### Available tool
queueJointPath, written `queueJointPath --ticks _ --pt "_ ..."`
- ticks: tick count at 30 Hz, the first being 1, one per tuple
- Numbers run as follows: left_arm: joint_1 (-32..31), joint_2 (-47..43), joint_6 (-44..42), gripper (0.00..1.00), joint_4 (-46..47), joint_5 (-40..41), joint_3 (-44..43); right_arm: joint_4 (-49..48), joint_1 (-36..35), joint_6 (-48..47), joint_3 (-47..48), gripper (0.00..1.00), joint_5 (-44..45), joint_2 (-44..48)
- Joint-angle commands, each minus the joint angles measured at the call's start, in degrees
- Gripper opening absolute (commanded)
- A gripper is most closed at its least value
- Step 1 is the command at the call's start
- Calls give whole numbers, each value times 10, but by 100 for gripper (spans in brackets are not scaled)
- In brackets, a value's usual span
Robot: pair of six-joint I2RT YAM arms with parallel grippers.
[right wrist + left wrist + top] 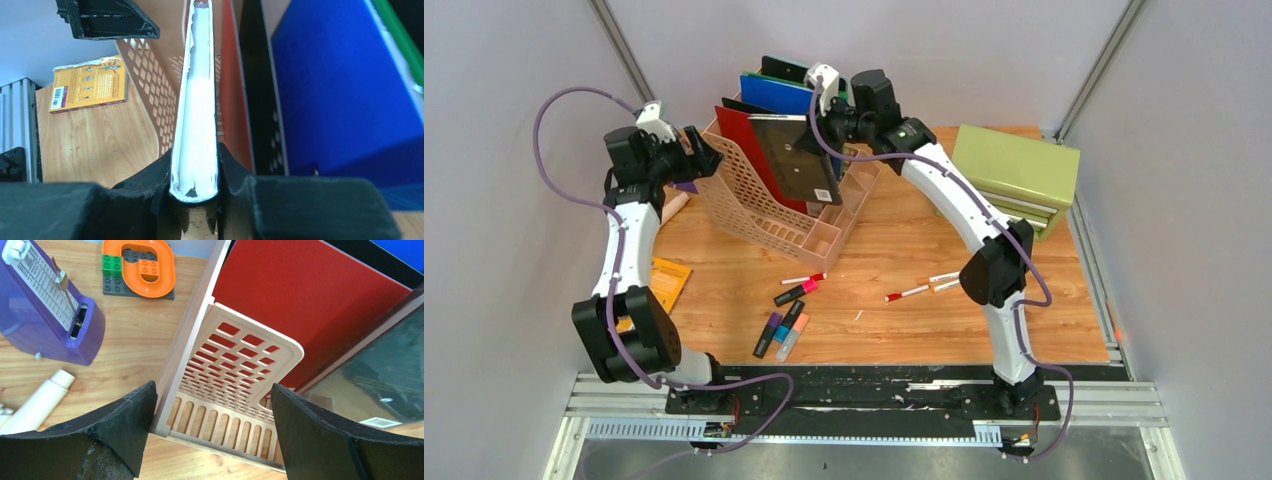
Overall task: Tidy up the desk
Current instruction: Place the notebook in the storage box.
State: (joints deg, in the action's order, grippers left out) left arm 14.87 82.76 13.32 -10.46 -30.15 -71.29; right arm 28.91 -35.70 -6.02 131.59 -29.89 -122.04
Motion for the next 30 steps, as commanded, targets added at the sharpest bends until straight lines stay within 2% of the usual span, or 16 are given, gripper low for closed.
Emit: queueJointPath --ticks 1,13,30 --pt "-7 -29 5 93 -26 -16 -13 -95 -27 15 65 0 -22 12" --pt "-7 -14 -21 100 -62 13 -59 -61 -53 -19 46 0 -8 29" --pt "16 -28 -47 100 -121 33 -127 -192 -69 13 54 0 -22 -52"
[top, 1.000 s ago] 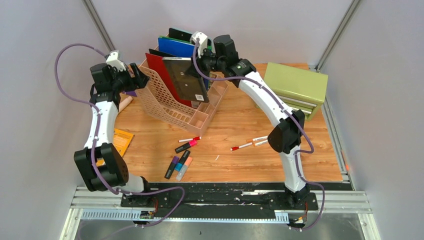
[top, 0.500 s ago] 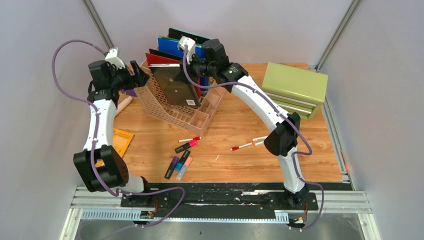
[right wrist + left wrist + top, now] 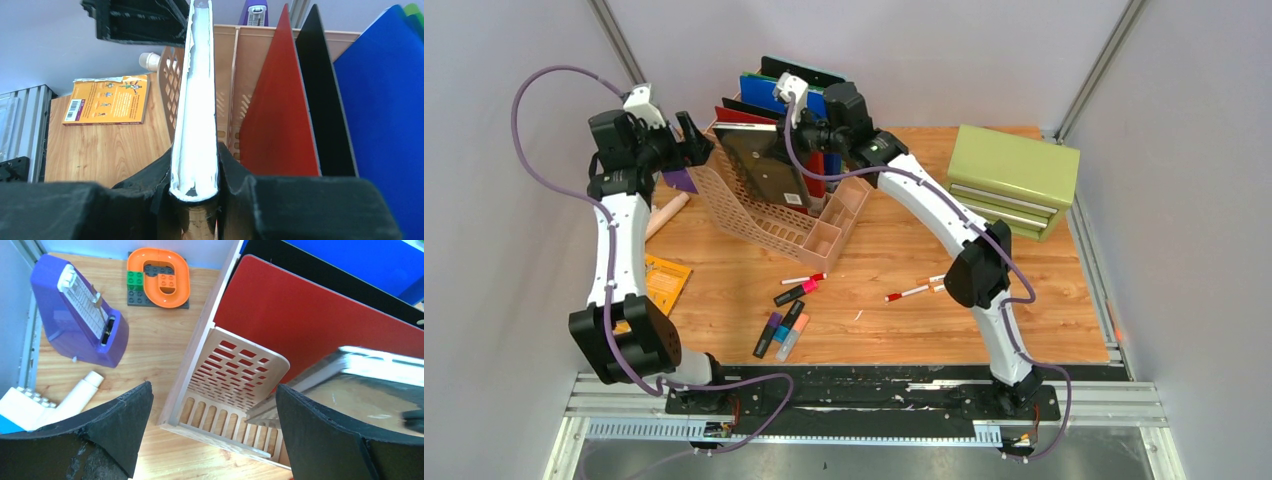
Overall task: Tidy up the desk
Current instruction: Place the notebook in the storage box.
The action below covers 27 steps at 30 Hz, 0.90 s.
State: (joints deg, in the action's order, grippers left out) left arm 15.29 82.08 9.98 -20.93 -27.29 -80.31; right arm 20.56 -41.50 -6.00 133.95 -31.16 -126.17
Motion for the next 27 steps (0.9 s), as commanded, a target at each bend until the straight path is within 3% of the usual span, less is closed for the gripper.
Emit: queueJointPath --ticks 1,10,21,27 --pt "13 -23 -14 100 -23 4 -43 -116 -12 13 31 0 -5 -17" --pt "30 -31 -27 100 -75 27 -90 -175 -21 34 34 0 23 -73" --pt "37 -44 -33 100 -77 23 -85 -200 -38 44 3 0 127 -112" --pt "39 -49 -37 100 -73 22 -74 -210 -46 46 -30 0 134 -118"
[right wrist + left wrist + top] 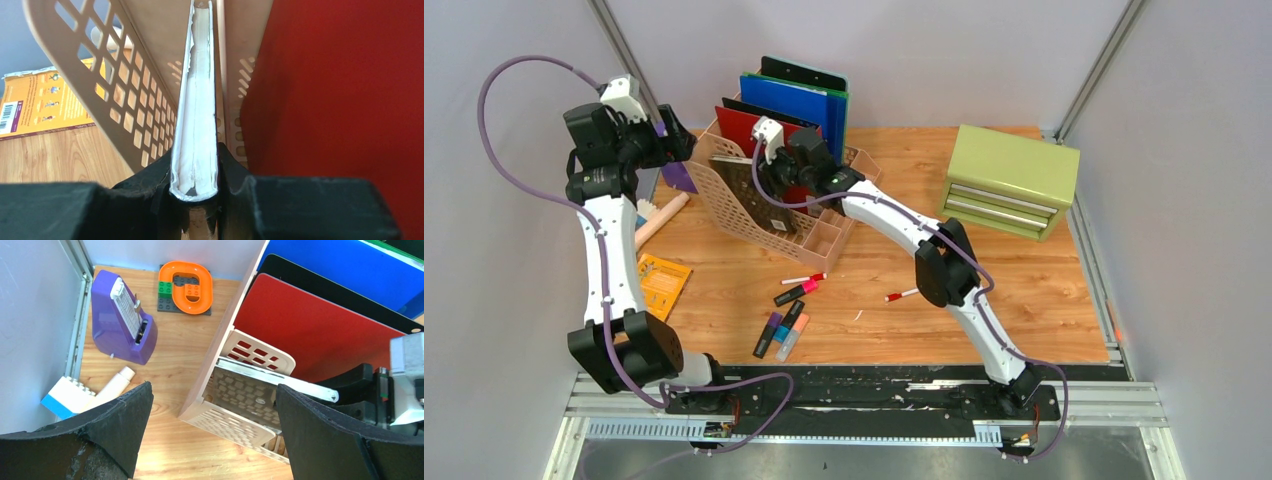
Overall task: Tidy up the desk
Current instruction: Place the notebook in the storage box.
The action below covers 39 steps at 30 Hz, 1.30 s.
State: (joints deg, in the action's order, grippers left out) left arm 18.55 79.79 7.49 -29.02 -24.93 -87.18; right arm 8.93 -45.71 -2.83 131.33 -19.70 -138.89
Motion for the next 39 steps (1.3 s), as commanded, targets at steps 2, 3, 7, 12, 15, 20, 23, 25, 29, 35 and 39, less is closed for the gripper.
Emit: queueJointPath --ticks 2,3,7,12,15,20,23,25,29,35,39 --pt "8 -27 -14 100 9 -2 -2 -91 -5 12 -16 2 14 13" --pt "9 -27 -14 100 9 -3 -2 -92 -5 12 -21 5 12 17" --pt "10 -29 -16 100 10 -6 3 -65 -5 -3 -40 24 10 31" --pt "11 -30 -16 100 11 -13 9 -64 -5 -38 -60 38 19 46" --pt "12 -33 -19 100 10 -15 12 -65 -4 -56 -76 44 22 58" --pt "13 -36 -24 100 6 -15 17 -61 -4 -73 -97 50 21 75" --pt "12 -38 -27 100 4 -17 17 -59 -3 -84 -100 50 24 81" --pt "12 -39 -30 100 -1 -16 16 -59 -3 -89 -101 50 25 84" --pt "14 -44 -50 100 -20 -6 10 -55 -2 -104 -103 58 28 96" --pt "16 -57 -118 100 -83 29 3 -39 0 -132 -108 69 24 123" --pt "25 -73 -180 100 -135 65 23 -12 -1 -143 -104 73 8 147"
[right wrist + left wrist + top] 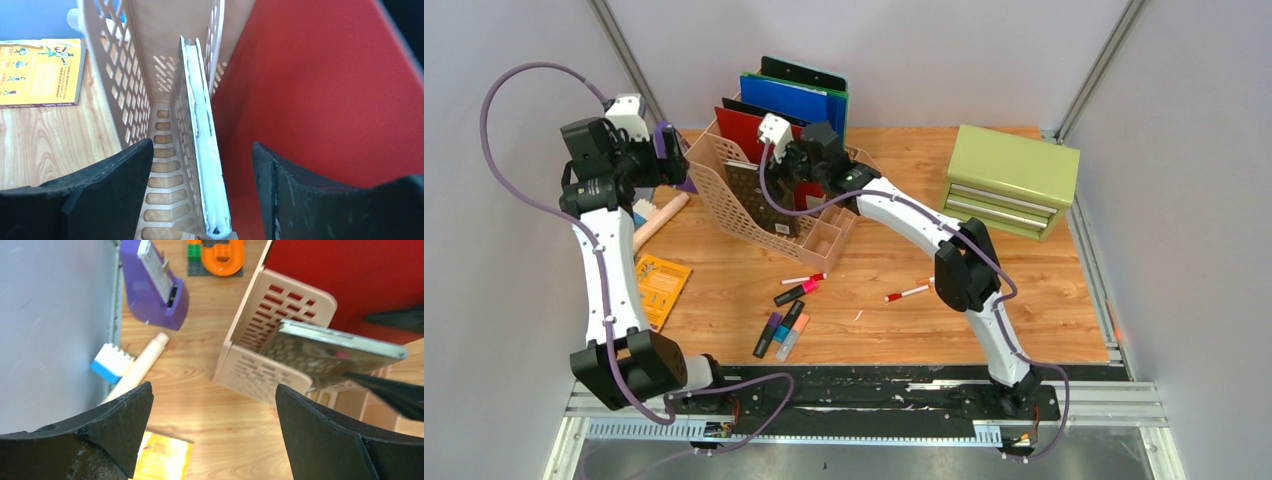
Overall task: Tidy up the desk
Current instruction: Place the notebook in the storage box.
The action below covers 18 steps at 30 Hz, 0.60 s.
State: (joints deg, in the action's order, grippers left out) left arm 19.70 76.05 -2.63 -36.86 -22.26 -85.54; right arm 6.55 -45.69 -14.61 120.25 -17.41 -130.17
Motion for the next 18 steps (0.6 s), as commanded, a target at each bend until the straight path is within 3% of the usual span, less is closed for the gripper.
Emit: queueJointPath --ticks 1,11,18 --pt "16 -39 -97 100 -72 49 18 18 -1 -28 8 74 -16 66" --pt "135 -131 -194 100 -120 59 181 130 -12 -51 55 84 -42 132" --pt "191 -128 -260 100 -76 92 302 231 -33 -23 83 85 -121 154"
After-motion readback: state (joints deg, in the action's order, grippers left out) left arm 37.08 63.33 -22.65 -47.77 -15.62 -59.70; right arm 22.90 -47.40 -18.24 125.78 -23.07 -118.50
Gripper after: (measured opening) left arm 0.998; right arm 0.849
